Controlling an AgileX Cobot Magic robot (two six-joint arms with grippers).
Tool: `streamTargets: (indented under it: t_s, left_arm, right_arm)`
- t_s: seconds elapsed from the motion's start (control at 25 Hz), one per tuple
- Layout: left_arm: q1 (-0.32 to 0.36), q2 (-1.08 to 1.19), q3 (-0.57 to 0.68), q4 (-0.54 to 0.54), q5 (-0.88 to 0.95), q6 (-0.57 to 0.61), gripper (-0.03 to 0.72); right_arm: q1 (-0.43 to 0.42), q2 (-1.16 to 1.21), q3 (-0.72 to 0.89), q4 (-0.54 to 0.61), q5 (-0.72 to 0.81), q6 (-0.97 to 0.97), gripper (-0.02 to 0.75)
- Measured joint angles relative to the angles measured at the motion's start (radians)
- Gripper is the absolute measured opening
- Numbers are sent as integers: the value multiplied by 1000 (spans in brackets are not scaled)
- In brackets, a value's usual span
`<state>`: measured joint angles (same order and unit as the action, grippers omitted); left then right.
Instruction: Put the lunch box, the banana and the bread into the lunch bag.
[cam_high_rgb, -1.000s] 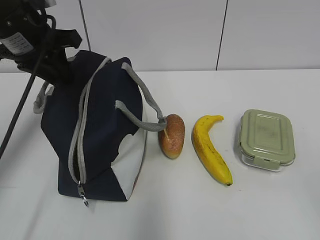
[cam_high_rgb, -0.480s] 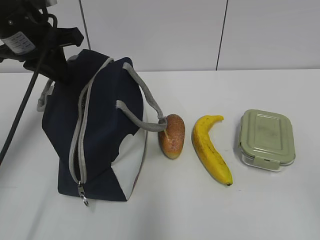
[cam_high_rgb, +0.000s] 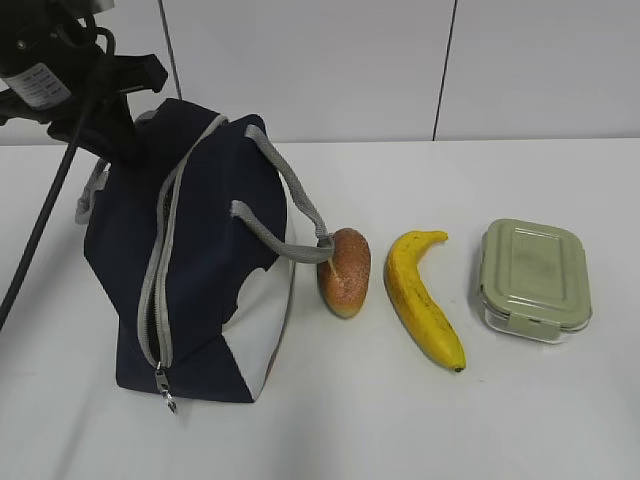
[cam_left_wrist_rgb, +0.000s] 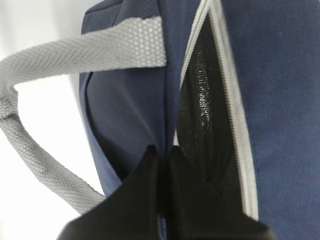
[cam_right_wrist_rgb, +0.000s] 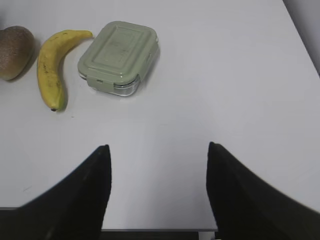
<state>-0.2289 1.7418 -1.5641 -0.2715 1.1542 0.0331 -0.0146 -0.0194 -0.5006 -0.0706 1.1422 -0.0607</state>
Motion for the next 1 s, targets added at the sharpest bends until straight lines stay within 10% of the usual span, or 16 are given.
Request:
streamTargets:
  t_s: [0.56, 1.0]
  left_arm:
    - [0, 0, 0, 0, 0, 0, 3]
    - [0, 0, 0, 0, 0, 0, 2]
  right_arm:
    - [19, 238, -28, -118, -248, 95, 451]
    - [50, 743, -28, 37, -449, 138, 451]
